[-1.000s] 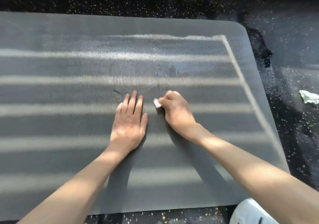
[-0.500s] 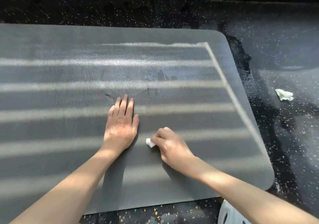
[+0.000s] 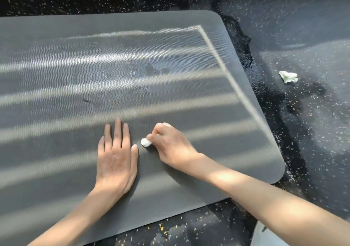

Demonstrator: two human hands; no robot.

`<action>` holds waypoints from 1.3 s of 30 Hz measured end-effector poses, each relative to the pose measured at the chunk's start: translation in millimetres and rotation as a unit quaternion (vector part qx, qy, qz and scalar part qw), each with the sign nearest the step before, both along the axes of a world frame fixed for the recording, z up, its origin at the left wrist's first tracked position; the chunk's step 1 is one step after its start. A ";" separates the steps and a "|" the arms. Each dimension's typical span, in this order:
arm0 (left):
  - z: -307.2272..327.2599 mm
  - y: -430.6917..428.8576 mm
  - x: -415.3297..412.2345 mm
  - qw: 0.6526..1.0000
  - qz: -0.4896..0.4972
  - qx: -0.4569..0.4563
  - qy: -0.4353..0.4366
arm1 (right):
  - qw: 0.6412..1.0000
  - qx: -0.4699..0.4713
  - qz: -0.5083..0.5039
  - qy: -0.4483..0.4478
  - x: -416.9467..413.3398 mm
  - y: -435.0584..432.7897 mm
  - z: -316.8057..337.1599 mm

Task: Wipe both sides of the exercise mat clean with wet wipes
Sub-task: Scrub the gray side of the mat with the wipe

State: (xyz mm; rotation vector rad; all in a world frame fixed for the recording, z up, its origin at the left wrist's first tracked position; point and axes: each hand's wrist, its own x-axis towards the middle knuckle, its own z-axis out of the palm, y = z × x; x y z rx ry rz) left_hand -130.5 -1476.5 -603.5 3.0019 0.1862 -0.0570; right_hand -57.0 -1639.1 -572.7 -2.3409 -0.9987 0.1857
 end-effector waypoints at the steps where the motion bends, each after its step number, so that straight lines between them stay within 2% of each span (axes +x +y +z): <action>1: -0.3 -0.3 -2.0 1.000 -0.008 0.003 -0.001 | 1.000 0.007 -0.012 -0.011 -0.6 1.6 -1.2; 6: 1.1 0.5 -6.0 1.000 -0.011 -0.005 0.009 | 0.998 -0.015 0.035 0.042 -60.7 -17.3 1.8; 11: 1.7 -0.7 -5.1 1.000 -0.006 -0.002 0.009 | 1.000 0.001 0.017 0.026 -25.2 -8.8 1.7; 13: 1.1 -0.5 -5.2 1.000 -0.007 0.001 0.011 | 0.998 -0.018 0.053 0.026 -43.8 -22.1 4.1; 17: 4.4 -2.1 -5.3 1.000 -0.003 0.008 0.020 | 0.981 -0.018 0.172 0.085 -80.5 -53.2 6.9; 22: 6.4 -3.4 -4.7 1.000 0.004 0.008 0.026 | 0.996 -0.033 0.065 0.048 -57.8 -39.4 0.0; 28: 9.2 -4.6 -5.0 0.999 0.010 0.010 0.039 | 0.976 -0.020 0.195 0.090 -102.7 -76.9 13.6; 30: 9.6 -5.0 -4.7 0.999 0.011 0.012 0.042 | 0.976 -0.028 0.196 0.092 -87.9 -73.0 13.8; 34: 9.8 -5.2 -4.6 0.999 0.014 0.009 0.049 | 0.993 -0.041 0.095 0.059 -62.6 -68.1 1.8; 39: 11.8 -5.5 -5.2 0.998 0.020 -0.004 0.051 | 0.972 -0.050 0.213 0.089 -98.9 -98.2 14.6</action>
